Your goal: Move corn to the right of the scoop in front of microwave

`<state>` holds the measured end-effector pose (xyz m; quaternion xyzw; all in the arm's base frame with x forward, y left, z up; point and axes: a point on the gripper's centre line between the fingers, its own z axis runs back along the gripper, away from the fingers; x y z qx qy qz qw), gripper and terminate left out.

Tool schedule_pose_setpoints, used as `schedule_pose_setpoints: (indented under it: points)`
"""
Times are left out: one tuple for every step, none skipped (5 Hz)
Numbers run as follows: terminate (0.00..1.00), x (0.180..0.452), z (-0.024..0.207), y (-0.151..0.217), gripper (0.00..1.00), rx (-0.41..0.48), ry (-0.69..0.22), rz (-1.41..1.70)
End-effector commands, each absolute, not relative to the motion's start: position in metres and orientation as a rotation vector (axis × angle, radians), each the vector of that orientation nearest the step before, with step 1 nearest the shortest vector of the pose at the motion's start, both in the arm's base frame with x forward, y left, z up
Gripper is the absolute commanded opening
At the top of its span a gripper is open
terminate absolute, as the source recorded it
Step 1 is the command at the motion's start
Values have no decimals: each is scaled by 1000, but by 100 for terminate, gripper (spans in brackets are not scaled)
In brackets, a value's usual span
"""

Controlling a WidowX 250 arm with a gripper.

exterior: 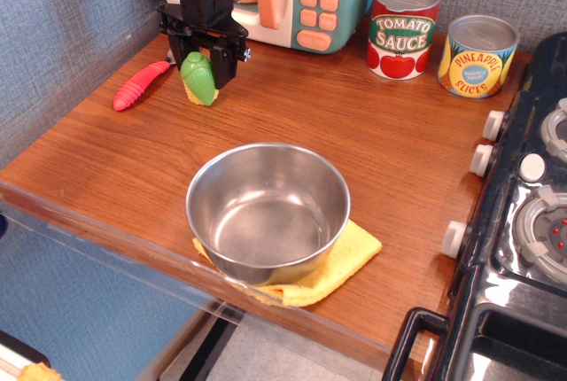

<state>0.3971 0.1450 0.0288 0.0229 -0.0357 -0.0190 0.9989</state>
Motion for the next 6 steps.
schedule_pose_setpoints:
  points:
    - [0,392,43,140,100,76,-76,-84]
    - [0,389,56,138,100,83,-113,-96]
    - [0,384,78,137,100,102,-167,-109]
    - [0,382,104,138,100,102,-227,-101]
    - [0,369,119,138,100,82,-228,-105]
    - [0,349,118,134,100,47,-202,-102]
